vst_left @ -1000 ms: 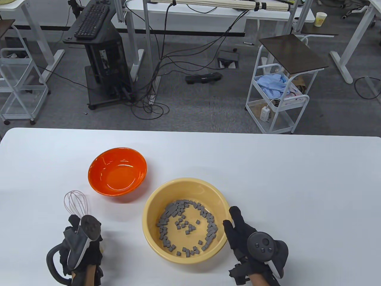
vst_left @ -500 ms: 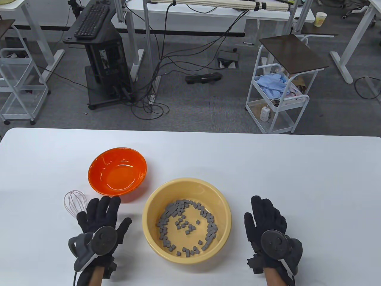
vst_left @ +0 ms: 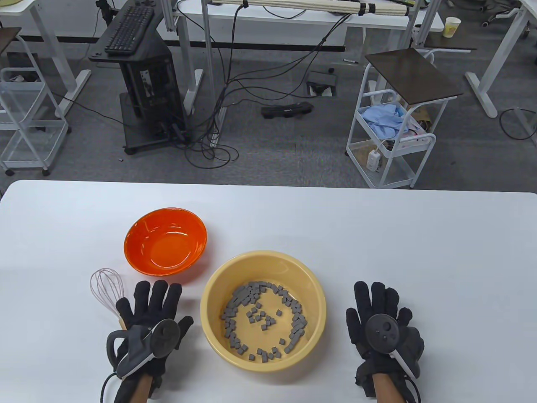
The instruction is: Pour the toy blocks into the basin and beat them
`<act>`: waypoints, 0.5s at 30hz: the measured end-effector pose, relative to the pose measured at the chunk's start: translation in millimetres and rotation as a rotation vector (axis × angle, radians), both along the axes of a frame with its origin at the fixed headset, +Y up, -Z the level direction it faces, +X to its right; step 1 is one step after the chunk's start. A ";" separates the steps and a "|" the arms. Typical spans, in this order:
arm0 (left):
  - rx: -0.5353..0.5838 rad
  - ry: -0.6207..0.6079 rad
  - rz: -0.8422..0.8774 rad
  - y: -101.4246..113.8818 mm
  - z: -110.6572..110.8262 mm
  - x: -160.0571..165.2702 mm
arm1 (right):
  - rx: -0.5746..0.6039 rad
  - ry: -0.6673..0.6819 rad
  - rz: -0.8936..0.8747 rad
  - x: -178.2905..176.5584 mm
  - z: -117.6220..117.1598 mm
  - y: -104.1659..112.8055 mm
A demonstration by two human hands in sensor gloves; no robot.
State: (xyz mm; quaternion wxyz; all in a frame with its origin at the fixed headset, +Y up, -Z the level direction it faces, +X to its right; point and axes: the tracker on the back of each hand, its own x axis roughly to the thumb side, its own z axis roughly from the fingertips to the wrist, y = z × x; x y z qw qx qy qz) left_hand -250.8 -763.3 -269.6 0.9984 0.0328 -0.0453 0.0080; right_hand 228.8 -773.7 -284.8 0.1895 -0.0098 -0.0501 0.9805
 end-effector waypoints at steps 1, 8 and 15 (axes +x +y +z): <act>-0.001 -0.001 -0.002 0.8 0.2 0.3 | -0.001 -0.005 -0.002 0.6 0.2 0.2; 0.006 0.010 -0.027 1.9 0.4 -0.5 | 0.013 -0.006 -0.018 -0.1 2.7 5.2; 0.006 0.030 -0.031 4.6 0.6 -1.2 | 0.027 0.004 -0.009 0.5 2.6 5.9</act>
